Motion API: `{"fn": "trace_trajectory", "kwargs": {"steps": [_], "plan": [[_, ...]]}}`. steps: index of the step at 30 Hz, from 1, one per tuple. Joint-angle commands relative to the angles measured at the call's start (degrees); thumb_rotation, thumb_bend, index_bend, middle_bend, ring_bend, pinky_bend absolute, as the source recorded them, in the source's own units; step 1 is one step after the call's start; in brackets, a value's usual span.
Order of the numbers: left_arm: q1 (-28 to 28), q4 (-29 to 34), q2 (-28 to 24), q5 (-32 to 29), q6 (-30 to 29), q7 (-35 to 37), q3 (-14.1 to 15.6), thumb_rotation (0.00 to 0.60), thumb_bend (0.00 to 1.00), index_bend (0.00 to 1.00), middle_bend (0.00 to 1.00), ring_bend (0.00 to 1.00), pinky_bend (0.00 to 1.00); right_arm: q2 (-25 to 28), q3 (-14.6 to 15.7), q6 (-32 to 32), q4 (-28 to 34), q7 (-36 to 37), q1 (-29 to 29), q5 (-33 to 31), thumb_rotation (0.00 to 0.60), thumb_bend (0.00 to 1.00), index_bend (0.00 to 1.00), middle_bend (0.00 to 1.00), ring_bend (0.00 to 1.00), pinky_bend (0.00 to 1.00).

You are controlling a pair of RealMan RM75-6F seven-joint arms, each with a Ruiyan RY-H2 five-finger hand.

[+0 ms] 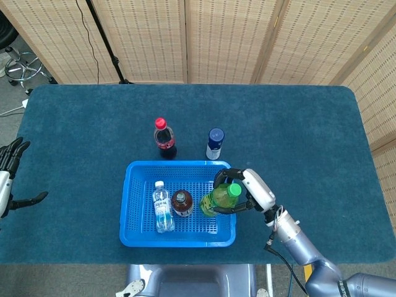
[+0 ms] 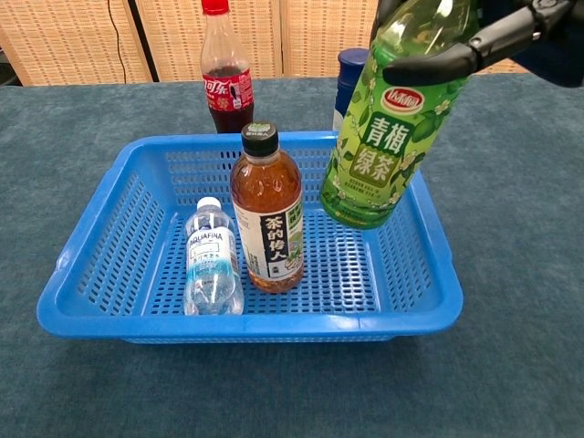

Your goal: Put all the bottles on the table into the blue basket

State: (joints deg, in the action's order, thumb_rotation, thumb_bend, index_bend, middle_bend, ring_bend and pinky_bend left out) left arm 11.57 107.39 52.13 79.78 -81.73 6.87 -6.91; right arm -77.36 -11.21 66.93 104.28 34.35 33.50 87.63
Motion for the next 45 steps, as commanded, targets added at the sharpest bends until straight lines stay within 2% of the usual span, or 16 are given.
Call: {"fn": "trace_trajectory", "kwargs": {"steps": [1,9,11,13,15,17,18,21,28,31,36,41,45], "plan": [[0.0,0.2,0.0,-0.2,0.1,-0.5,-0.1,0.6,0.02,0.0,0.0,0.0,0.0,-0.8,0.1,-0.7,-0.3,-0.2,0.4,-1.0,0.6,0.49,0.57,0.58,0.53,0.72],[0.2,0.6,-0.1,-1.0,0.9,-1.3,-0.3,0.6,0.02,0.0,0.0,0.0,0.0,-3.6,2.2,-2.2,-3.3,-1.5,0.7,-1.3,0.6,0.49,0.57,0.58,0.53,0.71],[0.1,0.7,-0.1,-1.1,1.0,-1.3,-0.4,0.6,0.02,0.0,0.0,0.0,0.0,-3.5,3.1,-2.6,-3.8,-1.4,0.8,-0.2,0.6,0.48,0.53,0.54,0.51,0.7],[0.1,0.7,-0.2,-1.2,1.1,-1.4,-0.4,0.6,0.02,0.0,0.0,0.0,0.0,-2.9,4.7,-2.9,-4.6,-2.2,0.9,2.2,0.6,0.36,0.44,0.44,0.42,0.62],[0.1,0.7,-0.2,-1.1,1.1,-1.4,-0.5,0.6,0.02,0.0,0.0,0.0,0.0,-2.4,5.5,-2.7,-4.7,-5.2,0.7,3.1,0.6,0.13,0.29,0.27,0.23,0.46],[0.1,0.7,-0.2,-1.2,1.2,-1.4,-0.5,0.6,0.02,0.0,0.0,0.0,0.0,-2.5,5.8,-1.5,-5.1,-10.6,0.1,3.7,0.6,0.03,0.17,0.12,0.07,0.3],[0.2,0.6,-0.2,-1.3,1.4,-1.4,-0.5,0.6,0.02,0.0,0.0,0.0,0.0,-2.4,6.2,-0.9,-5.1,-14.7,-0.3,4.1,0.6,0.0,0.12,0.06,0.02,0.2],[0.4,0.5,-0.2,-1.5,1.9,-1.2,-0.7,0.6,0.02,0.0,0.0,0.0,0.0,-1.7,6.6,-0.2,-3.2,-20.5,-1.2,3.8,0.6,0.0,0.03,0.0,0.0,0.02],[2.0,-0.9,0.0,-2.2,5.1,0.8,-1.1,0.6,0.02,0.0,0.0,0.0,0.0,2.9,6.6,3.0,1.1,-26.3,-3.4,3.8,0.6,0.0,0.0,0.0,0.0,0.0],[2.4,-1.3,-0.1,-2.4,5.9,1.8,-1.3,0.6,0.02,0.0,0.0,0.0,0.0,5.4,5.0,5.7,0.5,-26.4,-4.5,3.1,0.6,0.0,0.0,0.0,0.0,0.0],[1.9,-1.2,-0.3,-1.5,5.0,2.2,-1.1,0.6,0.02,0.0,0.0,0.0,0.0,8.5,1.0,5.8,-3.0,-23.3,-4.4,-2.0,0.6,0.0,0.0,0.0,0.0,0.0],[1.4,-0.7,-0.3,-0.8,4.1,2.0,-0.9,0.6,0.02,0.0,0.0,0.0,0.0,9.9,-1.9,-2.7,-7.8,-15.5,-1.1,-9.0,0.6,0.0,0.0,0.0,0.0,0.0],[1.0,-0.4,-0.2,-0.1,3.2,1.4,-0.7,0.6,0.02,0.0,0.0,0.0,0.0,8.2,-3.6,-9.7,-13.0,-8.8,2.5,-11.9,0.6,0.0,0.0,0.0,0.0,0.0]]}}
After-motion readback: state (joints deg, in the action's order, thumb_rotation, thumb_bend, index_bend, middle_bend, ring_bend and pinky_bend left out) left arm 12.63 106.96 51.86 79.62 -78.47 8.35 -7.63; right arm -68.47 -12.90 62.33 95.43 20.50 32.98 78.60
